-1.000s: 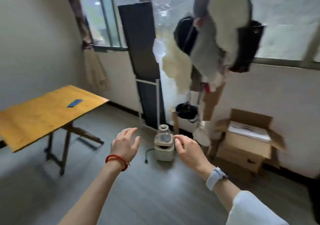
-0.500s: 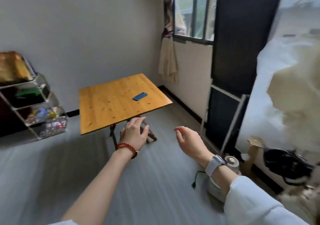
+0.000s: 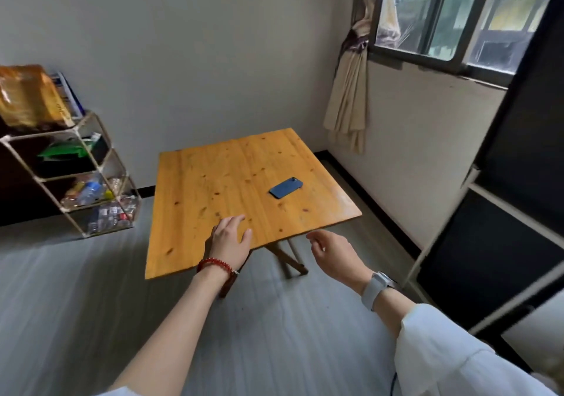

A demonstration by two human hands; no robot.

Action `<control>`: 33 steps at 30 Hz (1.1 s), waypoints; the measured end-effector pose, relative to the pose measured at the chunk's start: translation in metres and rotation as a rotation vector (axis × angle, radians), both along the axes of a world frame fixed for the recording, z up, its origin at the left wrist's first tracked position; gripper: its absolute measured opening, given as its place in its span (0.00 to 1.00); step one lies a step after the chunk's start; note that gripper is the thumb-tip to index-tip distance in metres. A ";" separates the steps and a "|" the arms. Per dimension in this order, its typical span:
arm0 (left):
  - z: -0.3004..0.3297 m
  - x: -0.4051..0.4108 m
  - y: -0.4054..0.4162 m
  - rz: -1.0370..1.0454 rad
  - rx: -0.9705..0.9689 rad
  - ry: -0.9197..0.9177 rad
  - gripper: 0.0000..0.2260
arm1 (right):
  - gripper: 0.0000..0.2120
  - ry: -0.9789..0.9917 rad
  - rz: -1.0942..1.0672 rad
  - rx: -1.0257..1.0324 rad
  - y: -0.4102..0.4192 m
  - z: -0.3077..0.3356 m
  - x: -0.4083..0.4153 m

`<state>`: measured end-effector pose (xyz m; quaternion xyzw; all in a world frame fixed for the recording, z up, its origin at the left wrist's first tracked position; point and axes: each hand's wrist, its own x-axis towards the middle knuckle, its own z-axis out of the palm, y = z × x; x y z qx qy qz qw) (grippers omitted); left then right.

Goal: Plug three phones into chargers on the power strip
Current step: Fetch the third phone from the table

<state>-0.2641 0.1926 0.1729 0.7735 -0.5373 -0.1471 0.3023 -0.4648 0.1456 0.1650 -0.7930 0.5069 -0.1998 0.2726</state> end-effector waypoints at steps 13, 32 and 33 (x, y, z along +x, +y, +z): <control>-0.128 0.118 -0.222 0.060 0.361 0.076 0.20 | 0.16 0.143 -0.101 0.297 -0.230 -0.103 0.105; -0.269 0.219 -0.395 -0.116 0.758 -0.228 0.40 | 0.42 0.371 -0.648 0.509 -0.481 -0.239 0.259; -0.273 0.219 -0.394 -0.128 0.758 -0.242 0.41 | 0.43 0.417 -0.633 0.527 -0.482 -0.242 0.263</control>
